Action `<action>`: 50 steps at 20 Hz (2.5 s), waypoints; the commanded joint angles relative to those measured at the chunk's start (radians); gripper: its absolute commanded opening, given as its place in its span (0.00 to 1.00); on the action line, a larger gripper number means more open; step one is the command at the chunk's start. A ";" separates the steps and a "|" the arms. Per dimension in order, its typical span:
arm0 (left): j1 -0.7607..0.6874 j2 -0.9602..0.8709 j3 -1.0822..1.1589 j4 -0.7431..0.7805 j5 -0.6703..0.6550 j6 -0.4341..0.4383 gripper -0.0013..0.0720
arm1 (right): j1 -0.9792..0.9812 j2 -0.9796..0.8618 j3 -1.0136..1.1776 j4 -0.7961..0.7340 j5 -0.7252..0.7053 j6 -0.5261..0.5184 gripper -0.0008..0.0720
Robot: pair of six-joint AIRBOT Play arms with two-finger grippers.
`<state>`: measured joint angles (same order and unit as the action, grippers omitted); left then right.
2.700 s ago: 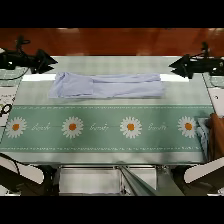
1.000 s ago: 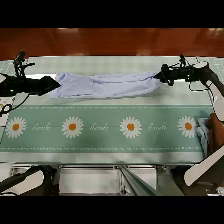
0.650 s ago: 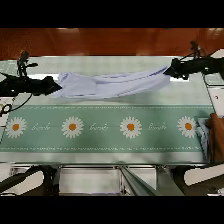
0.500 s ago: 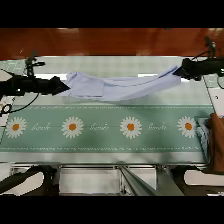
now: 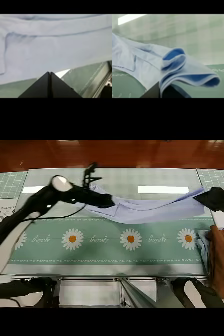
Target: Fold the shirts.
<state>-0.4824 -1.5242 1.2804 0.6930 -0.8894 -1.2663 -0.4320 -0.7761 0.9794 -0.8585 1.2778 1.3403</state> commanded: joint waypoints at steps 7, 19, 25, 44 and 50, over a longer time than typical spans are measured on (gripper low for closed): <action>-0.322 -0.518 0.563 0.107 -0.223 -0.224 0.04 | -0.008 0.269 -0.058 0.053 0.108 0.093 0.05; -0.129 -0.378 0.597 0.259 -0.369 -0.247 0.04 | 0.123 0.218 -0.058 0.109 0.033 0.092 0.05; 0.251 0.052 0.280 0.325 -0.332 -0.196 0.04 | 0.523 -0.078 -0.046 0.180 -0.353 0.079 0.05; 0.519 0.526 -0.313 0.268 -0.182 -0.117 0.04 | 0.882 -0.980 0.488 0.280 -0.483 0.047 0.58; 0.604 0.528 -0.312 0.268 -0.189 -0.114 0.04 | 0.636 -0.780 0.488 0.150 -0.038 0.051 0.58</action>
<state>0.0715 -0.9981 0.9691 0.9623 -1.0615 -1.3830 0.3199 -1.6569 1.4647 -0.6247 1.0134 1.3849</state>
